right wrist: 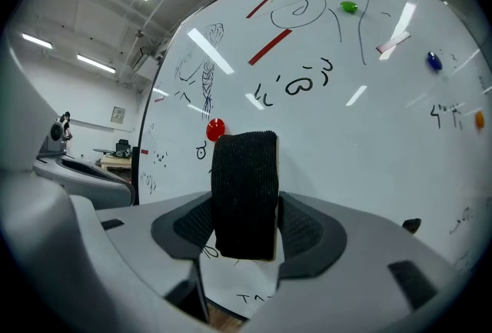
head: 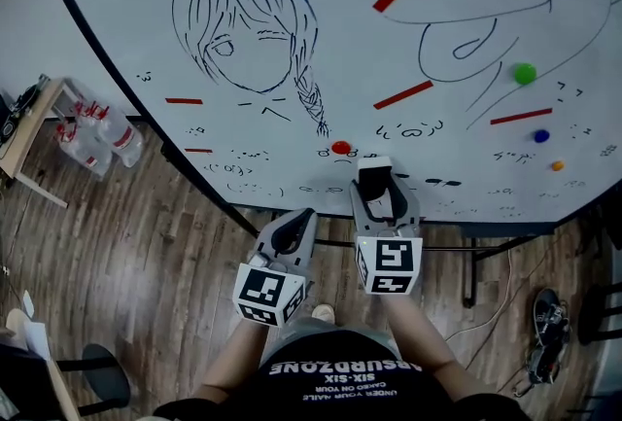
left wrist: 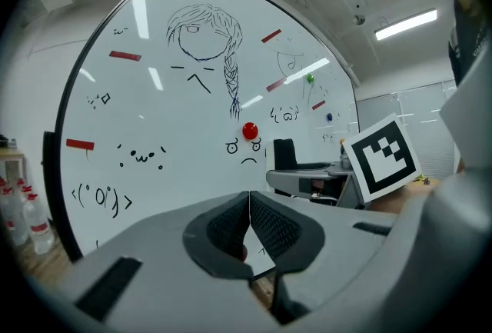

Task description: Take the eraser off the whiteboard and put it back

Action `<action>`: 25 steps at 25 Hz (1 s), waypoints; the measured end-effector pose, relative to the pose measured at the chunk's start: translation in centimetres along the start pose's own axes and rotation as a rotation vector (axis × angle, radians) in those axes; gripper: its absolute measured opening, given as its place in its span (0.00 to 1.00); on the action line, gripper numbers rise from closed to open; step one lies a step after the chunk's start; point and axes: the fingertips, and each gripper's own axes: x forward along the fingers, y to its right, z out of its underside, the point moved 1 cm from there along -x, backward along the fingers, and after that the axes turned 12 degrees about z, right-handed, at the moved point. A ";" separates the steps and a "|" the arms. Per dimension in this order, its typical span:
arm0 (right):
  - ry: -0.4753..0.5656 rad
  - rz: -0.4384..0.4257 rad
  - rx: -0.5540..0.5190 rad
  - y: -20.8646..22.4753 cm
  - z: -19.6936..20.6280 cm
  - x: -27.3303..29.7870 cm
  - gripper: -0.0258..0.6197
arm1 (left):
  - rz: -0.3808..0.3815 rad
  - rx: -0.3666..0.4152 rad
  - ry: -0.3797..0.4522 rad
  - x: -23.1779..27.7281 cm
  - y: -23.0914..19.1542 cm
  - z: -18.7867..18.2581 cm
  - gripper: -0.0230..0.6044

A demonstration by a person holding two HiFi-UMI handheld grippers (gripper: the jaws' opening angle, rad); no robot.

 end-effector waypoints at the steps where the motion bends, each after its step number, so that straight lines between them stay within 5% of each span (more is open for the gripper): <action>1: 0.000 0.007 0.000 0.0 0.0 0.1 0.41 | 0.006 -0.001 -0.001 0.2 -0.2 0.1 0.05; 25: 0.013 0.128 0.005 -0.4 0.1 0.4 0.41 | 0.060 -0.009 0.012 0.8 -2.1 0.4 0.05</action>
